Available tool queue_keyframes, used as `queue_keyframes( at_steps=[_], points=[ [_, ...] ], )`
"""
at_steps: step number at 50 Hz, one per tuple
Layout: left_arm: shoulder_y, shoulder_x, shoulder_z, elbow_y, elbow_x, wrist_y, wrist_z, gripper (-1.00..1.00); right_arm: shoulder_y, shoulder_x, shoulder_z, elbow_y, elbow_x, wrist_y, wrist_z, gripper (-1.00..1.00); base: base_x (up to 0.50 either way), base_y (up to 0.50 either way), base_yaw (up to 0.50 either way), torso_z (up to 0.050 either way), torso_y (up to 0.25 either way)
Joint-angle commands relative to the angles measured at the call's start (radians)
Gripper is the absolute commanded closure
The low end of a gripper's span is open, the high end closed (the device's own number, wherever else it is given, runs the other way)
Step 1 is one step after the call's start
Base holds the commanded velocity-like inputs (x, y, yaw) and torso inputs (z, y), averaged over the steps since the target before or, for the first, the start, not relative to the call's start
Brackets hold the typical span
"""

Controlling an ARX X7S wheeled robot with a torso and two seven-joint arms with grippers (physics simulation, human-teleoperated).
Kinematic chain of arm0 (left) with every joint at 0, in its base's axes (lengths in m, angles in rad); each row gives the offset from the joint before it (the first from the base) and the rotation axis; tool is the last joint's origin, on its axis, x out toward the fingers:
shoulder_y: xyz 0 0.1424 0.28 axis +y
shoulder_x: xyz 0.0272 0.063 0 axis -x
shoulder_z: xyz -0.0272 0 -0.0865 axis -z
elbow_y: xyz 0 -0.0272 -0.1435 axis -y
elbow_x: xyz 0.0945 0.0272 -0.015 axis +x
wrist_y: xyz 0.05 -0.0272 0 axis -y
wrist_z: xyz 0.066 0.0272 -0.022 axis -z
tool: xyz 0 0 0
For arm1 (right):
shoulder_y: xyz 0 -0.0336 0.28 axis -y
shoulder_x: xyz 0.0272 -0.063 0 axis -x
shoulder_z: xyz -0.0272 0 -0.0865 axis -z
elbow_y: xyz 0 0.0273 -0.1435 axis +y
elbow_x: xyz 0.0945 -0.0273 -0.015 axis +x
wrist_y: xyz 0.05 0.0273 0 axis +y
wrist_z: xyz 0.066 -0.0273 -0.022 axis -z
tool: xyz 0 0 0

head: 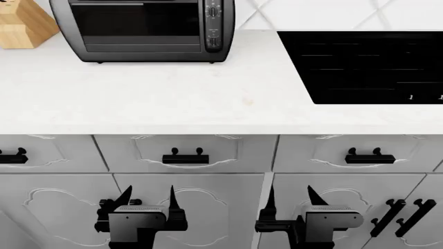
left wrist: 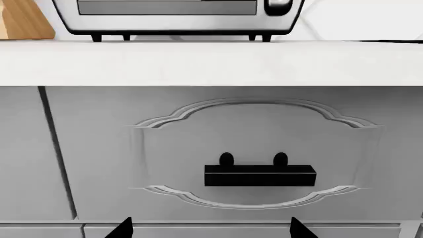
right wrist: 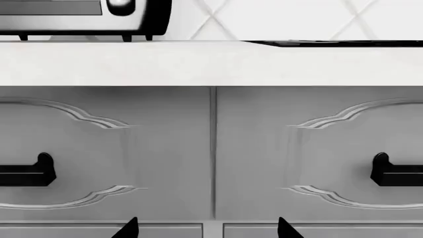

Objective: Turn on the toaster oven by setting the timer.

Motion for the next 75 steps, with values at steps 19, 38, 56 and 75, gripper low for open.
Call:
queue_keyframes(
  at_steps=[19, 38, 56, 75],
  points=[
    [0.071, -0.065, 0.049, 0.188, -0.048, -0.070, -0.122, -1.00, -0.022, 0.066, -0.052, -0.198, 0.082, 0.142, 0.076, -1.00, 0.00, 0.00, 0.00, 0.000, 0.000],
    [-0.398, -0.240, -0.108, 0.912, -0.299, -1.080, -0.066, -1.00, 0.465, 0.165, 0.076, -0.616, 0.263, 0.798, 0.144, -1.00, 0.00, 0.00, 0.00, 0.000, 0.000],
    [-0.798, -0.263, -0.239, 0.798, -0.453, -1.555, -0.020, -1.00, 0.866, 0.204, 0.073, -0.474, 0.342, 1.189, 0.177, -1.00, 0.00, 0.00, 0.00, 0.000, 0.000],
    [-0.889, -0.374, -0.211, 0.579, -0.670, -1.490, -0.208, -1.00, 0.969, 0.203, 0.045, -0.341, 0.351, 1.235, 0.174, -1.00, 0.00, 0.00, 0.00, 0.000, 0.000]
  ],
)
